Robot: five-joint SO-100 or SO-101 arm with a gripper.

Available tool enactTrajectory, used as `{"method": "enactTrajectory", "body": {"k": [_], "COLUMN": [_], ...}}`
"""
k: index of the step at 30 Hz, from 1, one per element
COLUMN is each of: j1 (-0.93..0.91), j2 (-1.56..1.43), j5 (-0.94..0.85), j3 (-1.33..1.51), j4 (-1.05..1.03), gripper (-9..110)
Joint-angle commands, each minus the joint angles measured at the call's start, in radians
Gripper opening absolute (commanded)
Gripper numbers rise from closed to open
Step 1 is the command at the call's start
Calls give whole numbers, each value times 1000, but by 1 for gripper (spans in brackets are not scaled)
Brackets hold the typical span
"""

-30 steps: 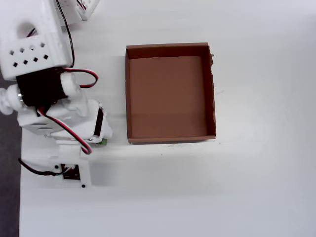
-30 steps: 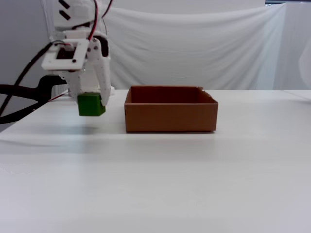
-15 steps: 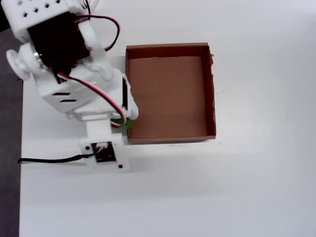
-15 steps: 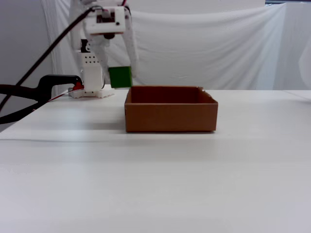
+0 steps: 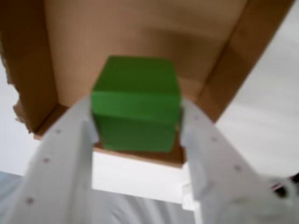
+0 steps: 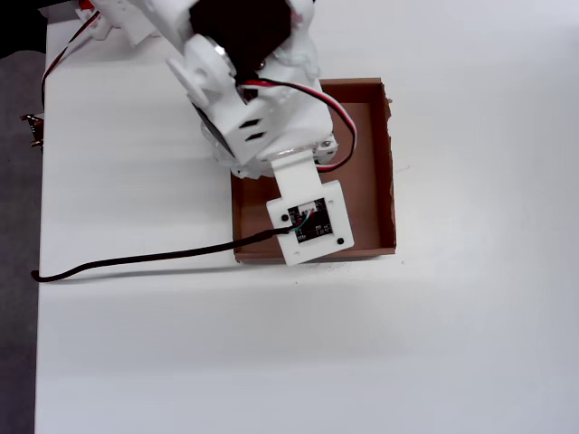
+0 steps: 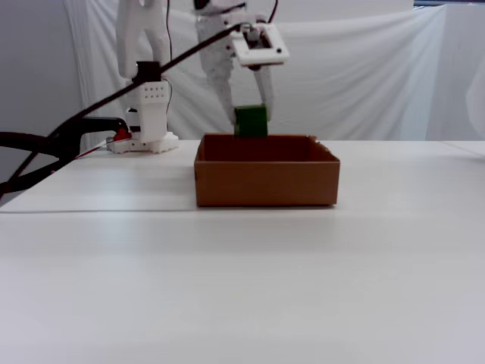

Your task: Grasp a green cube and put it in a box.

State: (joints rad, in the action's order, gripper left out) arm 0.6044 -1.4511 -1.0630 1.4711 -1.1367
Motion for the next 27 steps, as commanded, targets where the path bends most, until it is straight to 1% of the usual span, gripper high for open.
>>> {"method": "enactTrajectory", "body": {"k": [1,10,22,27], "j1": [23,46,84,97], "j2": [15,115,143,172], "j5": [3,3,3,6], "j3": [-55,-23,81,64], "j4": [37,72,126,132], "gripper": [13,13,13,13]}}
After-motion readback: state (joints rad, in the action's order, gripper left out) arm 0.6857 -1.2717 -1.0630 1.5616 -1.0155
